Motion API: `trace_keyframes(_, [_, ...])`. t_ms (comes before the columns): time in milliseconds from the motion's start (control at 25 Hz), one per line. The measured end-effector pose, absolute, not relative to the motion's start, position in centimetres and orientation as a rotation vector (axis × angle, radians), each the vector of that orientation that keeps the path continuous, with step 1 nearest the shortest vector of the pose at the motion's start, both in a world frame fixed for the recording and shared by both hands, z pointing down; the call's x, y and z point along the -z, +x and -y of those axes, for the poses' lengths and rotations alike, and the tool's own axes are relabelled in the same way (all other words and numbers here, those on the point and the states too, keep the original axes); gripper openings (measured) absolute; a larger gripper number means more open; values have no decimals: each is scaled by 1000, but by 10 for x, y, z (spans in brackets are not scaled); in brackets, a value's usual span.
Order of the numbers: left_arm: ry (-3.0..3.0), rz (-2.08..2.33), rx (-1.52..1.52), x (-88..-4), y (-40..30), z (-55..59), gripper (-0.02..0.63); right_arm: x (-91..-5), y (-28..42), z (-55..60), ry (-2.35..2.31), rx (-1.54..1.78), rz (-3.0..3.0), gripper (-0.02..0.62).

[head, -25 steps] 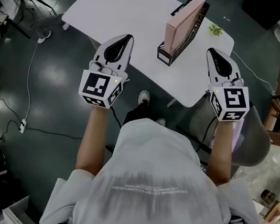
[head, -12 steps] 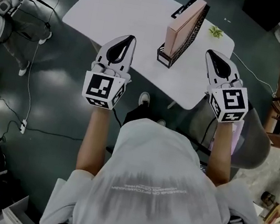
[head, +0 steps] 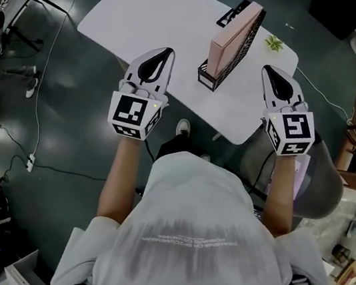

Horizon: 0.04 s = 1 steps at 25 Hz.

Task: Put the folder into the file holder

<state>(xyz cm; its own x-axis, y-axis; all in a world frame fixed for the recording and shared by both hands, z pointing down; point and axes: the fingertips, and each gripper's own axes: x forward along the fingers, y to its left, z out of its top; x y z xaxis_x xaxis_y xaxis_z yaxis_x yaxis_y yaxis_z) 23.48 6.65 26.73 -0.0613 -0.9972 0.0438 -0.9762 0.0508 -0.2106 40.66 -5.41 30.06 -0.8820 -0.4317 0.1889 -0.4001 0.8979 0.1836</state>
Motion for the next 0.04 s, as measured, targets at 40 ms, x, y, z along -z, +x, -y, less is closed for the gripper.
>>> trace_keyframes(40, [-2073,-2193,283,-268,234,-64,15,-301,406,56,631,203,2838,29])
